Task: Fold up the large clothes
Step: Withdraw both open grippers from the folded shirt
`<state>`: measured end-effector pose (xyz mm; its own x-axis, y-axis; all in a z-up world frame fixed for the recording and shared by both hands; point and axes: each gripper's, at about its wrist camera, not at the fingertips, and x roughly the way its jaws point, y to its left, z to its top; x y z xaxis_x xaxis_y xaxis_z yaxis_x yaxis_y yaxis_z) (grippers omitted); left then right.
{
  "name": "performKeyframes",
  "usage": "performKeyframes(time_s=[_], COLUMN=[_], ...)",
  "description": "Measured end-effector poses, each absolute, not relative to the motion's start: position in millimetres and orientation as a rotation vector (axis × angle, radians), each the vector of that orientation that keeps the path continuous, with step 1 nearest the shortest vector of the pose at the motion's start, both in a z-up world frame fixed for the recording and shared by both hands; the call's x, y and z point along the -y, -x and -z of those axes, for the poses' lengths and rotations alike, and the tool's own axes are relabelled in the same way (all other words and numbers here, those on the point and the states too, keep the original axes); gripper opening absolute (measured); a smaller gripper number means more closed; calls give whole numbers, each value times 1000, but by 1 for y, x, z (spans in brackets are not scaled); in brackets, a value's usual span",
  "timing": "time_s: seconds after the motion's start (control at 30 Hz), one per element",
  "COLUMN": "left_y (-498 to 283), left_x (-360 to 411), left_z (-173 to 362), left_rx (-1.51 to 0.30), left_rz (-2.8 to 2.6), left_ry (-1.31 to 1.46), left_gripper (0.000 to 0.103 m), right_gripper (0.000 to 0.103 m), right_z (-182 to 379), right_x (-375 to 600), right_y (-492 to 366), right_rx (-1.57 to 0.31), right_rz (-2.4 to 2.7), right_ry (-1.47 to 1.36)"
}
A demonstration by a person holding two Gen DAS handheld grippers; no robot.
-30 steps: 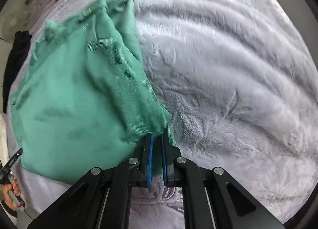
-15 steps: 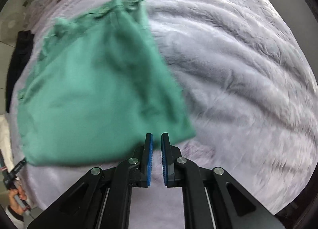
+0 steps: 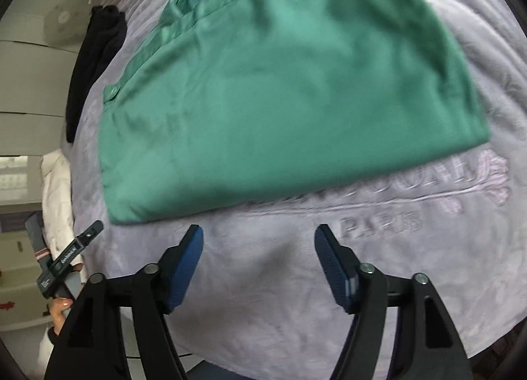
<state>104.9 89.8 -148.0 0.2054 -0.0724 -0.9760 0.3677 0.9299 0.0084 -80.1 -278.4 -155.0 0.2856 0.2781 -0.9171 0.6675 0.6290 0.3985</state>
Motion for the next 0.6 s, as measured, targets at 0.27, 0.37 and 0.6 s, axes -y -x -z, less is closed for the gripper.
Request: performKeyframes(time_s=[0.27,0.37,0.6], left_y=[-95,-92,-90], left_x=[-84,-81,-79], left_z=[167,170,170], left_rx=[-1397,-1397,-1406], left_rz=[289,298,298], left_ry=[-284,-309,-281], left_gripper=[103,103,103], right_gripper=[86,103,103], right_z=[169,169,182], right_x=[254,246,233], right_y=[52,46,38], right_rx=[-1324,-1323,-1380], right_rz=[265,251,187], right_ry=[-943,-919,-935])
